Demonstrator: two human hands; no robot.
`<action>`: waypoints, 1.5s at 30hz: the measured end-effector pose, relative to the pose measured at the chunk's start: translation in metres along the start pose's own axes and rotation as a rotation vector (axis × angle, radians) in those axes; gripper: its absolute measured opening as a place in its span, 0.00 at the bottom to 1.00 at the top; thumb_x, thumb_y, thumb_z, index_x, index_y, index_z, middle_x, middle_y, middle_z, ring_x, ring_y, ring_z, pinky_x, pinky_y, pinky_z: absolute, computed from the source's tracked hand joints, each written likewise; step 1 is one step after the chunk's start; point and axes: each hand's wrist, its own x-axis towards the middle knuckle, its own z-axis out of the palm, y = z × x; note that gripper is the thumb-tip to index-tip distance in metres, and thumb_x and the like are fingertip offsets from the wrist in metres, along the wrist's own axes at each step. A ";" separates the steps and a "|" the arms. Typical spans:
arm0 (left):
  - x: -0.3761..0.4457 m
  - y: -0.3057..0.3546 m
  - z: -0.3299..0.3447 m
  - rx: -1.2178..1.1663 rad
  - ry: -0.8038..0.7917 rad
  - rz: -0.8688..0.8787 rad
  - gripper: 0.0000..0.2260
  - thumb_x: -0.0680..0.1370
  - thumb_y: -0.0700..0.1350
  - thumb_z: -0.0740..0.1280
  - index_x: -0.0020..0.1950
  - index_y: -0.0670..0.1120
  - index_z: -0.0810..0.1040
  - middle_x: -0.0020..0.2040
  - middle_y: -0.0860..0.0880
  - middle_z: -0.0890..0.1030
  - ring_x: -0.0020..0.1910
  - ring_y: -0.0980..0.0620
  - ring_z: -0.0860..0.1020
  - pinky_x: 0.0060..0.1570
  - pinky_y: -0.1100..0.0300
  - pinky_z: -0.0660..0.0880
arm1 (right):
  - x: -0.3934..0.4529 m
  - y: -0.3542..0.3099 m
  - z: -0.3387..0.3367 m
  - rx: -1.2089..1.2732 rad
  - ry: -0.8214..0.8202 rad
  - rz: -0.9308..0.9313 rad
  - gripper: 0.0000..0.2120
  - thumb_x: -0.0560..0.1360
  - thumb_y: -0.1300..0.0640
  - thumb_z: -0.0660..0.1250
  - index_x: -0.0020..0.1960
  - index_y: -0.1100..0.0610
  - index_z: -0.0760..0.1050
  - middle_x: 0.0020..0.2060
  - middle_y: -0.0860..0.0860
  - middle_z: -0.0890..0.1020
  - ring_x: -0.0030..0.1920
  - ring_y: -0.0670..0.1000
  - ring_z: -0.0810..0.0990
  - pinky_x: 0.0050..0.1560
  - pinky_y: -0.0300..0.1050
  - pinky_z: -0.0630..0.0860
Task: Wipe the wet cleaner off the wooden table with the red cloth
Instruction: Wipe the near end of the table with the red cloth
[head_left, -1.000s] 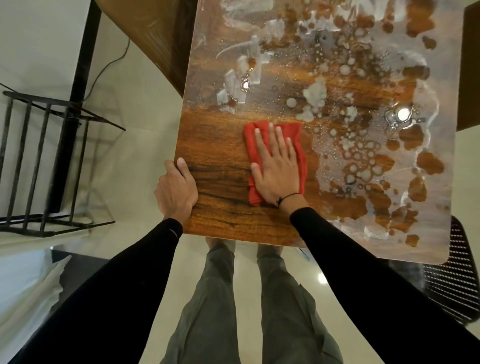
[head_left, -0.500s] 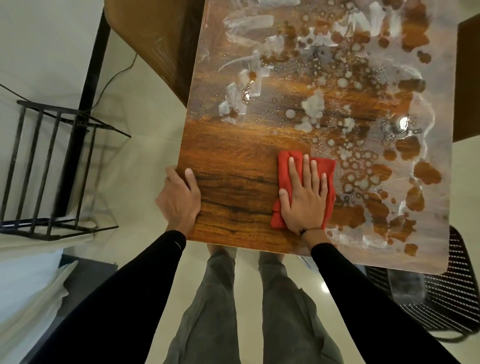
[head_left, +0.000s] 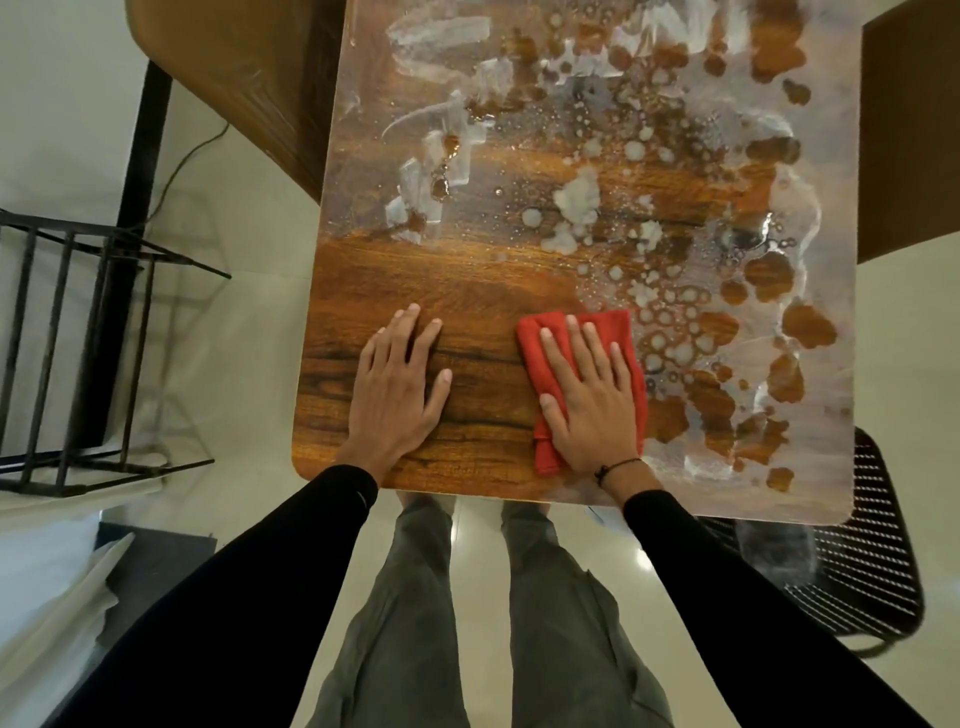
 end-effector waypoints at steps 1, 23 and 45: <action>-0.001 0.001 0.000 0.008 0.000 -0.001 0.28 0.88 0.60 0.57 0.86 0.50 0.61 0.88 0.45 0.58 0.87 0.43 0.58 0.86 0.42 0.54 | 0.000 0.010 -0.004 0.000 0.008 0.060 0.37 0.85 0.42 0.56 0.92 0.46 0.49 0.91 0.52 0.49 0.91 0.55 0.47 0.89 0.63 0.46; 0.004 0.006 -0.003 0.059 -0.025 -0.003 0.29 0.87 0.62 0.55 0.86 0.51 0.62 0.88 0.46 0.58 0.87 0.42 0.58 0.83 0.39 0.56 | 0.007 0.081 -0.017 -0.002 0.029 0.164 0.37 0.85 0.41 0.54 0.91 0.45 0.49 0.91 0.52 0.50 0.91 0.56 0.49 0.89 0.65 0.47; 0.039 0.069 -0.015 0.013 -0.074 0.107 0.24 0.88 0.54 0.57 0.83 0.46 0.66 0.85 0.40 0.64 0.85 0.41 0.63 0.83 0.43 0.59 | 0.019 0.074 -0.024 0.053 0.036 0.309 0.39 0.84 0.43 0.55 0.92 0.49 0.48 0.91 0.56 0.49 0.90 0.59 0.48 0.88 0.67 0.47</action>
